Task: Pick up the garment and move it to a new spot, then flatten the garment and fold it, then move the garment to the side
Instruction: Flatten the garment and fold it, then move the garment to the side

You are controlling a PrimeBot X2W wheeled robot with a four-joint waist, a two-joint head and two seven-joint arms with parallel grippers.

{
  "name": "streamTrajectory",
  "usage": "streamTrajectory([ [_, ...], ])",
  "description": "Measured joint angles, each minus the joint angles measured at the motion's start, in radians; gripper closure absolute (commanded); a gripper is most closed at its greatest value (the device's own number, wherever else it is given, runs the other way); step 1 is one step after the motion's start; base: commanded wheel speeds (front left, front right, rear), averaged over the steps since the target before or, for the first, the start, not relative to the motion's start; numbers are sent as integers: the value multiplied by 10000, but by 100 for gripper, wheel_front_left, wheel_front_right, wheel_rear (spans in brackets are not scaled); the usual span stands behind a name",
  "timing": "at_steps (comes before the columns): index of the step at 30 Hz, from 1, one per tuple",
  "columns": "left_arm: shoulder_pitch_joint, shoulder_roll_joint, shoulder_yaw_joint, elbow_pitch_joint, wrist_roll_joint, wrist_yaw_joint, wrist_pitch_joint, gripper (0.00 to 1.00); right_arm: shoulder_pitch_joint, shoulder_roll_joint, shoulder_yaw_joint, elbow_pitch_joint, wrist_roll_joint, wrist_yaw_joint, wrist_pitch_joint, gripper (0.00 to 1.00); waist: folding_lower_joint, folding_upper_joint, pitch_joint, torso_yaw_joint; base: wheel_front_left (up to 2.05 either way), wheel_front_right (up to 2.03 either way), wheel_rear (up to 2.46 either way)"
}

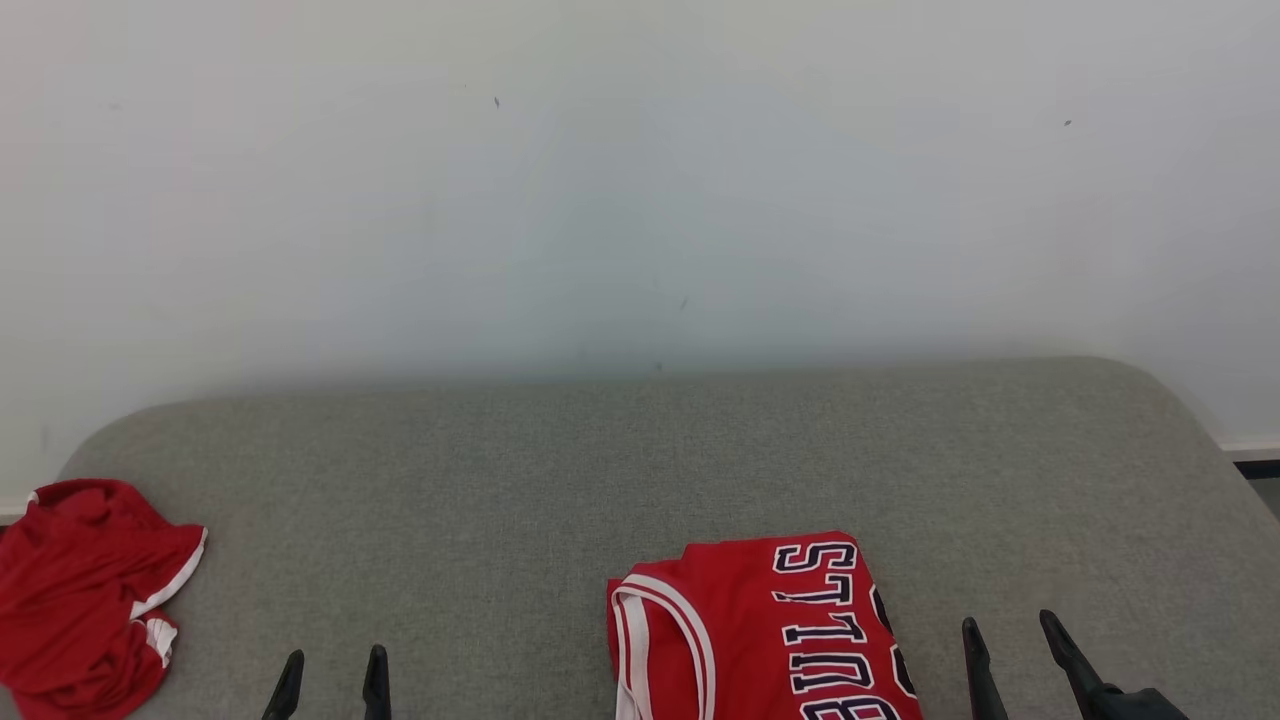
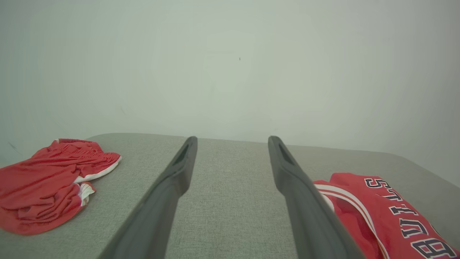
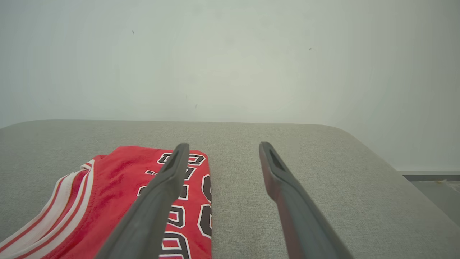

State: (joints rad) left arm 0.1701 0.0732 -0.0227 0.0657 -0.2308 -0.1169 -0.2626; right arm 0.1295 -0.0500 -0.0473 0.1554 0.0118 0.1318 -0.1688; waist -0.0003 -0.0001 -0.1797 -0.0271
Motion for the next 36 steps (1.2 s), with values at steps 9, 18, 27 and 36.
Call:
streamTrajectory([
  [9,61,-21,46,221,81,-81,0,0,114,2,184,-238,58,0,224,0,1,0,-119,16,0,0,0],
  [18,49,-2,-140,247,-19,-127,0,0,136,0,171,-295,134,0,293,0,2,0,-41,194,0,0,0],
  [27,-83,-4,-368,234,-167,-128,0,0,-443,8,100,186,213,0,2313,0,3,0,81,511,0,0,0],
  [36,-508,40,-729,52,-173,-138,0,0,-2818,-17,-978,2289,199,0,7072,0,4,1,460,1175,0,0,0],
])
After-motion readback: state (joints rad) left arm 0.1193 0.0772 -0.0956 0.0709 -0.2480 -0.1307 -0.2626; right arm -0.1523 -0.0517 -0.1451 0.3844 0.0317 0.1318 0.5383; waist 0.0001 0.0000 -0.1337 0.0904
